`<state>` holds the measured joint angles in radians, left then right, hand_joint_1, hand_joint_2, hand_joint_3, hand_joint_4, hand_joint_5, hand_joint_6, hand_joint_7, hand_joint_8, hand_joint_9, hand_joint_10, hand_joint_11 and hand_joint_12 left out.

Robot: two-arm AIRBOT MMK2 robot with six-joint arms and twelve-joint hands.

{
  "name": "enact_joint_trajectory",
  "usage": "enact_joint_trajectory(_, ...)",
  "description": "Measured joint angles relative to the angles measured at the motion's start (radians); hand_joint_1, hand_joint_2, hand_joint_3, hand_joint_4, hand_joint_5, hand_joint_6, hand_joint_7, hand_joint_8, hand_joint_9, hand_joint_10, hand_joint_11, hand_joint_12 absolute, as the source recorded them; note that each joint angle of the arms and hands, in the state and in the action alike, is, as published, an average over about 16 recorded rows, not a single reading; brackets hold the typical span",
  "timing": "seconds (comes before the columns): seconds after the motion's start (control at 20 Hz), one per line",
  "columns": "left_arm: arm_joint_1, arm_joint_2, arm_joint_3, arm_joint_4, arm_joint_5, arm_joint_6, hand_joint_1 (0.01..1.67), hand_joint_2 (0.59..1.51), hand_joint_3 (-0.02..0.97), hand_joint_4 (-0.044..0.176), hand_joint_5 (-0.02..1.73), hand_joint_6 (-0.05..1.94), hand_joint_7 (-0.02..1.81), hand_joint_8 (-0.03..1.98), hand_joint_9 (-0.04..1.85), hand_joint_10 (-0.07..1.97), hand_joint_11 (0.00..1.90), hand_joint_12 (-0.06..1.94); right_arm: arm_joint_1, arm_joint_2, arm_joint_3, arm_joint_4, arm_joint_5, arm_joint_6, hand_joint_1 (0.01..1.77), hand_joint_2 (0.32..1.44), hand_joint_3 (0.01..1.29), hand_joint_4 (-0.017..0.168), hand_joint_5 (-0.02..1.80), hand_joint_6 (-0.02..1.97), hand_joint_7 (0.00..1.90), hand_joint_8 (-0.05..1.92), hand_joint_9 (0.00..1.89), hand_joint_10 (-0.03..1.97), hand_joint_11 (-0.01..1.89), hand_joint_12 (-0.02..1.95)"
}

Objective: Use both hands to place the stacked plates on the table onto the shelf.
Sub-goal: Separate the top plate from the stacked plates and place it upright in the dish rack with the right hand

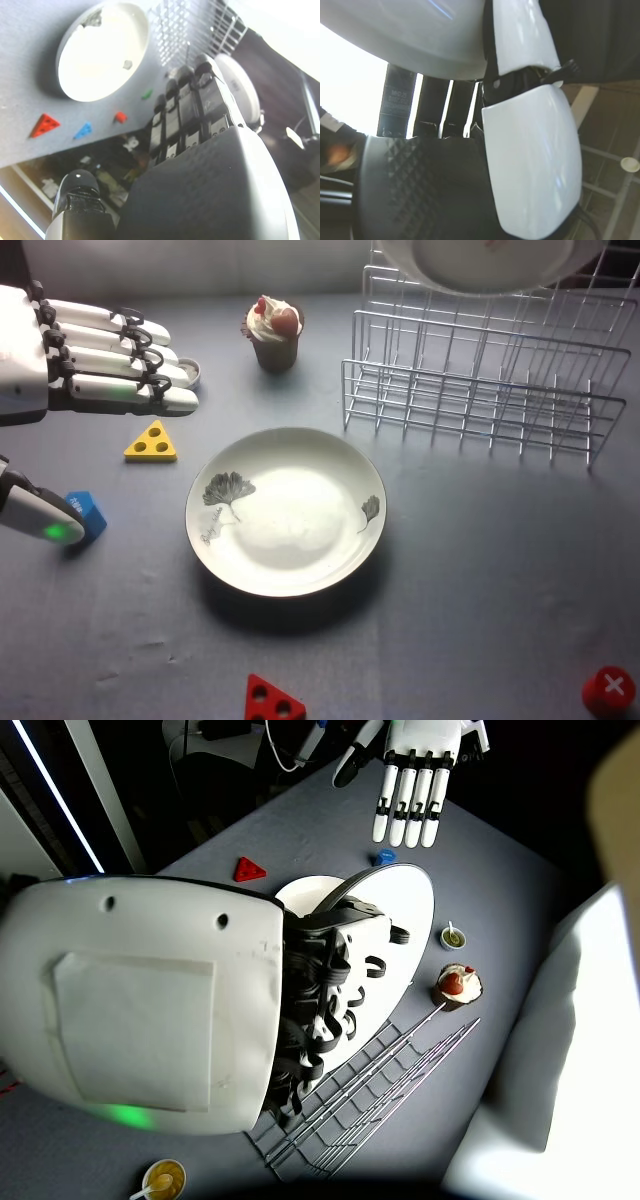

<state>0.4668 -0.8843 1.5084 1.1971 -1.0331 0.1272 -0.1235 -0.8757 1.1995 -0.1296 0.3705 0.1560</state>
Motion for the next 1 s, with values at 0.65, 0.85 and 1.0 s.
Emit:
enact_joint_trajectory(0.65,-0.016,-0.011,0.001,-0.002,0.019,-0.001,0.01,1.059,-0.003,0.001,0.16,0.02,0.22,0.01,0.20,0.01,0.18,0.01,0.015,-0.002,0.056,-0.067,-0.052,0.153,1.50,0.95,0.01,-0.007,0.91,0.81,1.09,0.62,1.19,0.56,1.06,1.25)
enact_joint_trajectory(0.85,-0.016,-0.012,0.001,0.006,0.020,-0.001,0.01,1.059,-0.003,0.001,0.16,0.02,0.21,0.01,0.20,0.01,0.17,0.01,0.014,-0.007,0.073,-0.126,-0.055,0.212,1.50,0.95,0.01,-0.007,0.91,0.81,1.09,0.61,1.19,0.55,1.06,1.24)
enact_joint_trajectory(1.0,-0.016,-0.012,0.001,0.011,0.020,-0.001,0.01,1.059,-0.003,0.001,0.16,0.02,0.21,0.01,0.20,0.01,0.17,0.01,0.012,-0.014,0.087,-0.182,-0.054,0.256,1.50,0.95,0.01,-0.007,0.91,0.81,1.10,0.60,1.20,0.53,1.06,1.24)
